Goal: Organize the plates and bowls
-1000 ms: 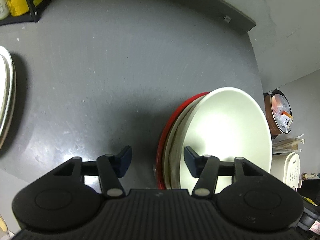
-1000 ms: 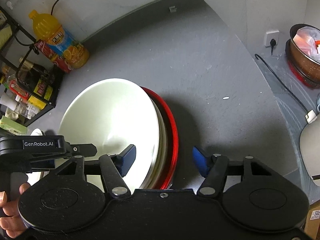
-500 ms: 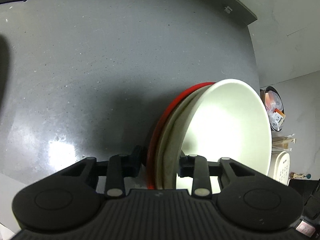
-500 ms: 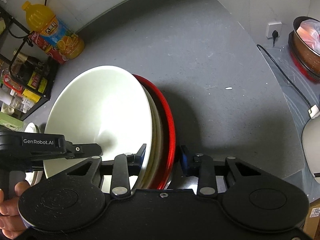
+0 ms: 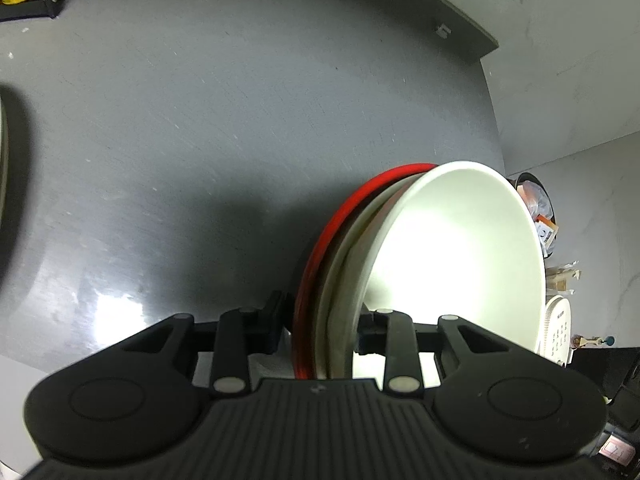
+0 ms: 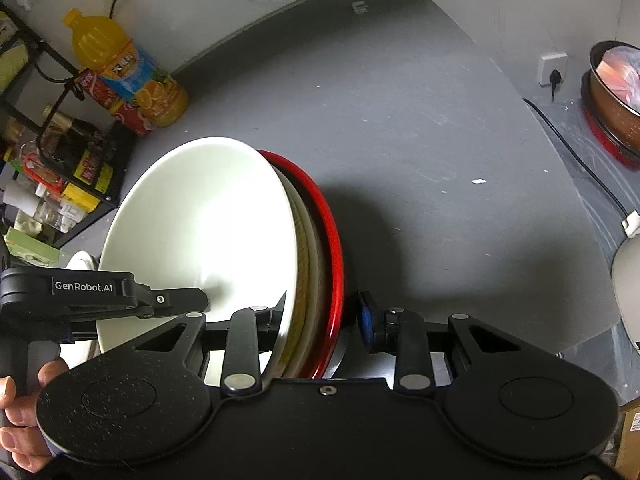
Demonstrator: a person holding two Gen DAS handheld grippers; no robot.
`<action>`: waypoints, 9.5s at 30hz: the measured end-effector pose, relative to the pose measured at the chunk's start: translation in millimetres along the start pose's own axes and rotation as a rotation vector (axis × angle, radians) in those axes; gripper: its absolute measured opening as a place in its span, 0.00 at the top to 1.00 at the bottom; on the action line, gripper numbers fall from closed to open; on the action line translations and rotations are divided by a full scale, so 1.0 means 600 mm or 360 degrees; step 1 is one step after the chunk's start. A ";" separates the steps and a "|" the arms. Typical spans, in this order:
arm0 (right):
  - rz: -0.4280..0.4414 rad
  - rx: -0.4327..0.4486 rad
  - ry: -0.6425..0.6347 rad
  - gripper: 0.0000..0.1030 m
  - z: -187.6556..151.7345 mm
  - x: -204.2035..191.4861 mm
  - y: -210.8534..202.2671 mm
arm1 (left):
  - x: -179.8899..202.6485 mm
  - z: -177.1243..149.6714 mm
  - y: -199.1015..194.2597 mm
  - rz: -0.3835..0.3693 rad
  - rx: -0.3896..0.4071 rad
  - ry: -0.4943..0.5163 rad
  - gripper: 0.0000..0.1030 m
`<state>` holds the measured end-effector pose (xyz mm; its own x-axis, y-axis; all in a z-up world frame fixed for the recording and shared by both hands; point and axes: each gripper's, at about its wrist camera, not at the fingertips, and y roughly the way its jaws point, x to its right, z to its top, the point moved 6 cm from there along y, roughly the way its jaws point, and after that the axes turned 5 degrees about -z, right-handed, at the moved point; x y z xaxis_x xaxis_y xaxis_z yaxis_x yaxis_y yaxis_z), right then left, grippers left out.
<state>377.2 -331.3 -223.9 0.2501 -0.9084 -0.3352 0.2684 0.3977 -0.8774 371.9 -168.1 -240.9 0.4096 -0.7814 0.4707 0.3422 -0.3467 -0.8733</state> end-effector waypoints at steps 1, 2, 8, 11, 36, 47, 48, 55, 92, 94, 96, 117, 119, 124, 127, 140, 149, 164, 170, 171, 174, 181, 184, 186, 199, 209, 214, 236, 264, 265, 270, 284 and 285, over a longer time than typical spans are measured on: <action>0.0003 0.0001 -0.0005 0.70 0.001 -0.006 0.000 | -0.003 0.002 -0.006 -0.0001 0.0007 0.0001 0.70; 0.0010 0.0001 -0.0008 0.70 0.002 -0.012 0.000 | -0.007 0.004 -0.012 -0.0002 0.0013 0.0001 0.70; 0.0053 -0.0002 -0.0016 0.70 0.005 -0.050 0.005 | -0.044 0.010 -0.054 -0.0007 0.0042 -0.0026 0.70; 0.0069 0.0000 -0.0033 0.70 0.008 -0.076 0.007 | -0.070 0.010 -0.082 -0.0009 0.0053 -0.0042 0.70; 0.0157 0.0049 -0.0196 0.70 0.005 -0.311 0.010 | -0.244 0.067 -0.251 -0.0047 0.0223 -0.0157 0.70; 0.0205 0.0023 -0.0269 0.70 -0.009 -0.400 0.039 | -0.334 0.083 -0.298 -0.0031 0.0281 -0.0247 0.70; 0.0211 0.0018 -0.0279 0.70 -0.010 -0.409 0.042 | -0.343 0.084 -0.302 -0.0030 0.0283 -0.0259 0.70; 0.0248 -0.0033 -0.0334 0.70 -0.023 -0.468 0.071 | -0.407 0.088 -0.329 0.0013 0.0309 -0.0339 0.70; 0.0135 -0.0162 -0.0272 0.70 -0.073 -0.521 0.154 | -0.507 0.089 -0.295 0.0113 0.0165 -0.0351 0.70; 0.0133 -0.0149 -0.0259 0.69 -0.074 -0.522 0.153 | -0.505 0.091 -0.295 0.0119 0.0152 -0.0327 0.70; 0.0135 -0.0109 -0.0260 0.66 -0.073 -0.523 0.145 | -0.502 0.091 -0.298 0.0122 0.0160 -0.0291 0.69; -0.0043 0.0376 -0.0298 0.13 -0.066 -0.511 -0.008 | -0.428 0.103 -0.403 0.0328 0.0427 0.0189 0.18; -0.0047 0.0403 -0.0282 0.13 -0.069 -0.501 -0.021 | -0.422 0.095 -0.409 0.0328 0.0444 0.0205 0.16; -0.0042 0.0465 -0.0259 0.08 -0.087 -0.472 -0.062 | -0.405 0.062 -0.422 0.0344 0.0467 0.0255 0.15; -0.0020 0.0498 -0.0246 0.04 -0.104 -0.453 -0.088 | -0.399 0.035 -0.433 0.0370 0.0490 0.0268 0.13; -0.0043 0.0643 -0.0168 0.00 -0.204 -0.401 -0.203 | -0.352 -0.113 -0.501 0.0382 0.0577 0.0341 0.05; -0.0090 0.0729 -0.0164 0.00 -0.263 -0.387 -0.269 | -0.306 -0.194 -0.527 0.0320 0.0637 0.0425 0.01; -0.0121 0.0817 -0.0163 0.00 -0.335 -0.374 -0.341 | -0.267 -0.286 -0.564 0.0242 0.0716 0.0537 0.01; -0.0171 0.0870 -0.0147 0.00 -0.354 -0.370 -0.364 | -0.255 -0.309 -0.577 0.0222 0.0747 0.0593 0.01; -0.0183 0.0878 -0.0144 0.00 -0.357 -0.368 -0.366 | -0.253 -0.312 -0.579 0.0215 0.0749 0.0602 0.01; -0.0207 0.0895 -0.0131 0.00 -0.366 -0.362 -0.371 | -0.247 -0.320 -0.580 0.0185 0.0752 0.0614 0.01; -0.0247 0.0901 -0.0104 0.00 -0.390 -0.347 -0.379 | -0.245 -0.337 -0.575 0.0161 0.0739 0.0650 0.01; -0.0267 0.0895 -0.0099 0.00 -0.401 -0.342 -0.381 | -0.241 -0.346 -0.571 0.0141 0.0720 0.0671 0.01; -0.0271 0.0886 -0.0097 0.00 -0.408 -0.338 -0.382 | -0.237 -0.352 -0.569 0.0133 0.0715 0.0690 0.01; -0.0273 0.0883 -0.0087 0.00 -0.425 -0.330 -0.381 | -0.237 -0.375 -0.564 0.0141 0.0705 0.0731 0.01; -0.0260 0.0896 -0.0082 0.00 -0.426 -0.331 -0.382 | -0.234 -0.379 -0.570 0.0163 0.0720 0.0759 0.01; -0.0258 0.0899 -0.0083 0.00 -0.425 -0.331 -0.383 | -0.231 -0.380 -0.573 0.0170 0.0732 0.0781 0.01; -0.0280 0.0922 -0.0075 0.00 -0.426 -0.319 -0.398 | -0.219 -0.375 -0.578 0.0173 0.0736 0.0789 0.01; -0.0283 0.0919 -0.0100 0.00 -0.425 -0.325 -0.400 | -0.225 -0.370 -0.580 0.0174 0.0726 0.0809 0.01; -0.0282 0.0919 -0.0100 0.00 -0.425 -0.325 -0.400 | -0.225 -0.370 -0.580 0.0172 0.0726 0.0808 0.01; -0.0282 0.0920 -0.0093 0.00 -0.422 -0.323 -0.396 | -0.225 -0.370 -0.579 0.0172 0.0727 0.0813 0.01; -0.0297 0.0898 -0.0082 0.00 -0.418 -0.322 -0.387 | -0.229 -0.361 -0.569 0.0176 0.0703 0.0831 0.01; -0.0298 0.0897 -0.0082 0.00 -0.417 -0.322 -0.387 | -0.229 -0.360 -0.569 0.0177 0.0703 0.0829 0.01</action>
<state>33.7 -280.2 -41.4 0.1919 -0.9679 -0.1625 0.7614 0.2513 -0.5976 16.1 -54.2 -34.6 0.0408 -0.9857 0.1634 0.6793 -0.0926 -0.7280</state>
